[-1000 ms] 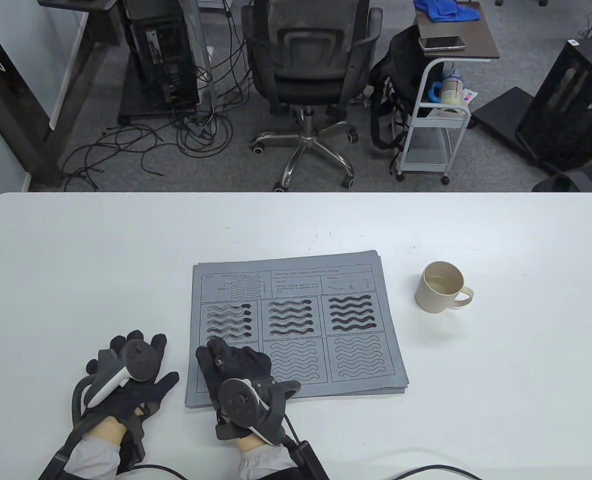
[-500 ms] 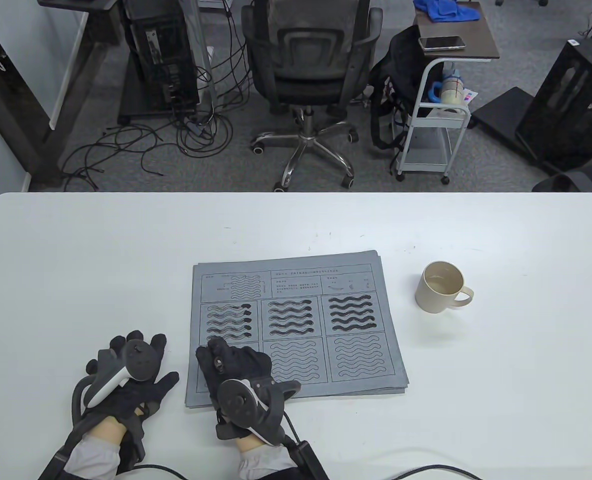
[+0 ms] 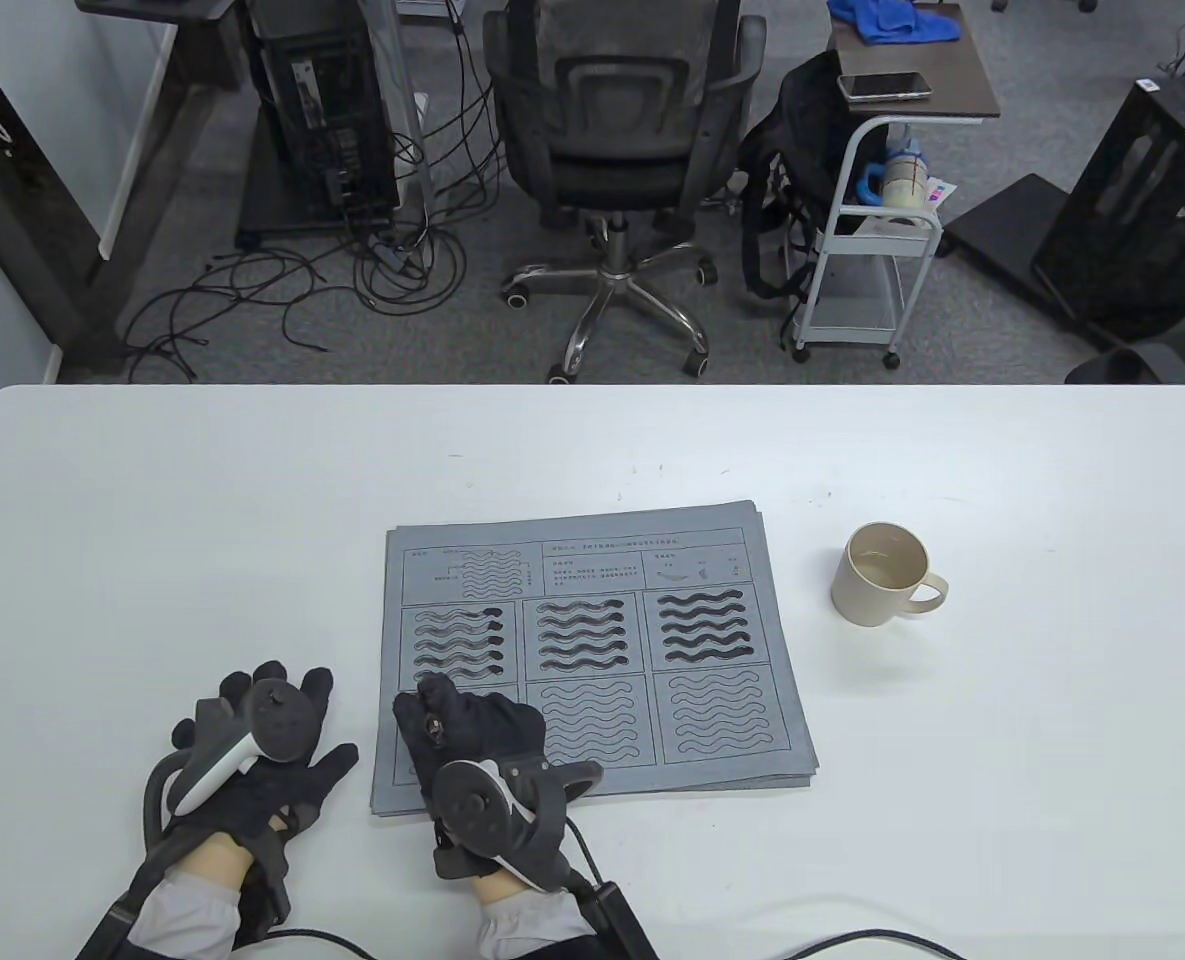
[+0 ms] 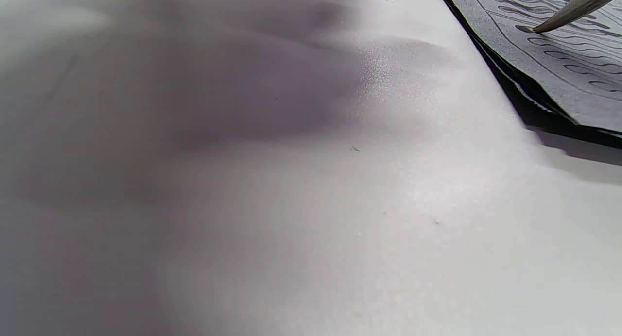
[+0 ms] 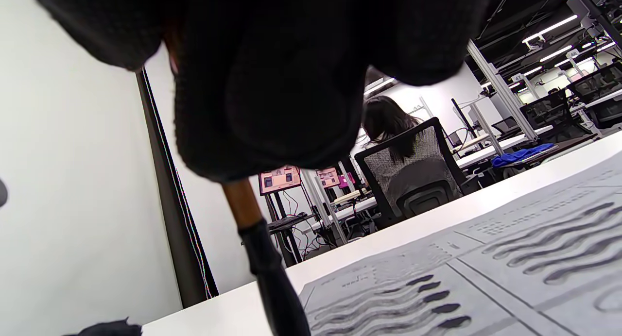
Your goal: Trace patterns on water writing practice cloth with Chinese brush
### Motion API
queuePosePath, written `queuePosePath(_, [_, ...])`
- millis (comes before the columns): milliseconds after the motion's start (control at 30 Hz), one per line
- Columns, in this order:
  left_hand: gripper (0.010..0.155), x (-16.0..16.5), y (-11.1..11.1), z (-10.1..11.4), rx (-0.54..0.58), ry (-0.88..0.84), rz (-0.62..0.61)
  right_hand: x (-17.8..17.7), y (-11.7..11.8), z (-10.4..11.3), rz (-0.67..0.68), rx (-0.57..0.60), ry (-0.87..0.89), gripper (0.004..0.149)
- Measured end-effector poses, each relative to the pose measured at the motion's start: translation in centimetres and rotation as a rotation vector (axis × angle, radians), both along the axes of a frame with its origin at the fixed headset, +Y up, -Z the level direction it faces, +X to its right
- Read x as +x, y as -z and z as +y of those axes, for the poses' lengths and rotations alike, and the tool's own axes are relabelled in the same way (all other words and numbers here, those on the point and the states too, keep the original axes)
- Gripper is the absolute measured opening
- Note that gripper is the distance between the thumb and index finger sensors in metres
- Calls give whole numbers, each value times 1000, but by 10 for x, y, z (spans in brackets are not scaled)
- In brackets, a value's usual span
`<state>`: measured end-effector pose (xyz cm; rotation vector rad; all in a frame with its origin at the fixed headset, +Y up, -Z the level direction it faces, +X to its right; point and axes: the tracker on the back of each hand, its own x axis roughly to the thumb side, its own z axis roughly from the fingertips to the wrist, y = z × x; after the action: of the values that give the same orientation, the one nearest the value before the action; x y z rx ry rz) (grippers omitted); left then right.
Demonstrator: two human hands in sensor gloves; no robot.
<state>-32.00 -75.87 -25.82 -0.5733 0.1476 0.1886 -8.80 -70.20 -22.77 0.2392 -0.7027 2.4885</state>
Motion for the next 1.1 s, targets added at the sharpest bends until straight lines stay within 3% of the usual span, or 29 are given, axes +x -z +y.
queuePosePath(1100, [78,0,0,-1,-5,-4,2,1,1,0,-10,12,-7,40])
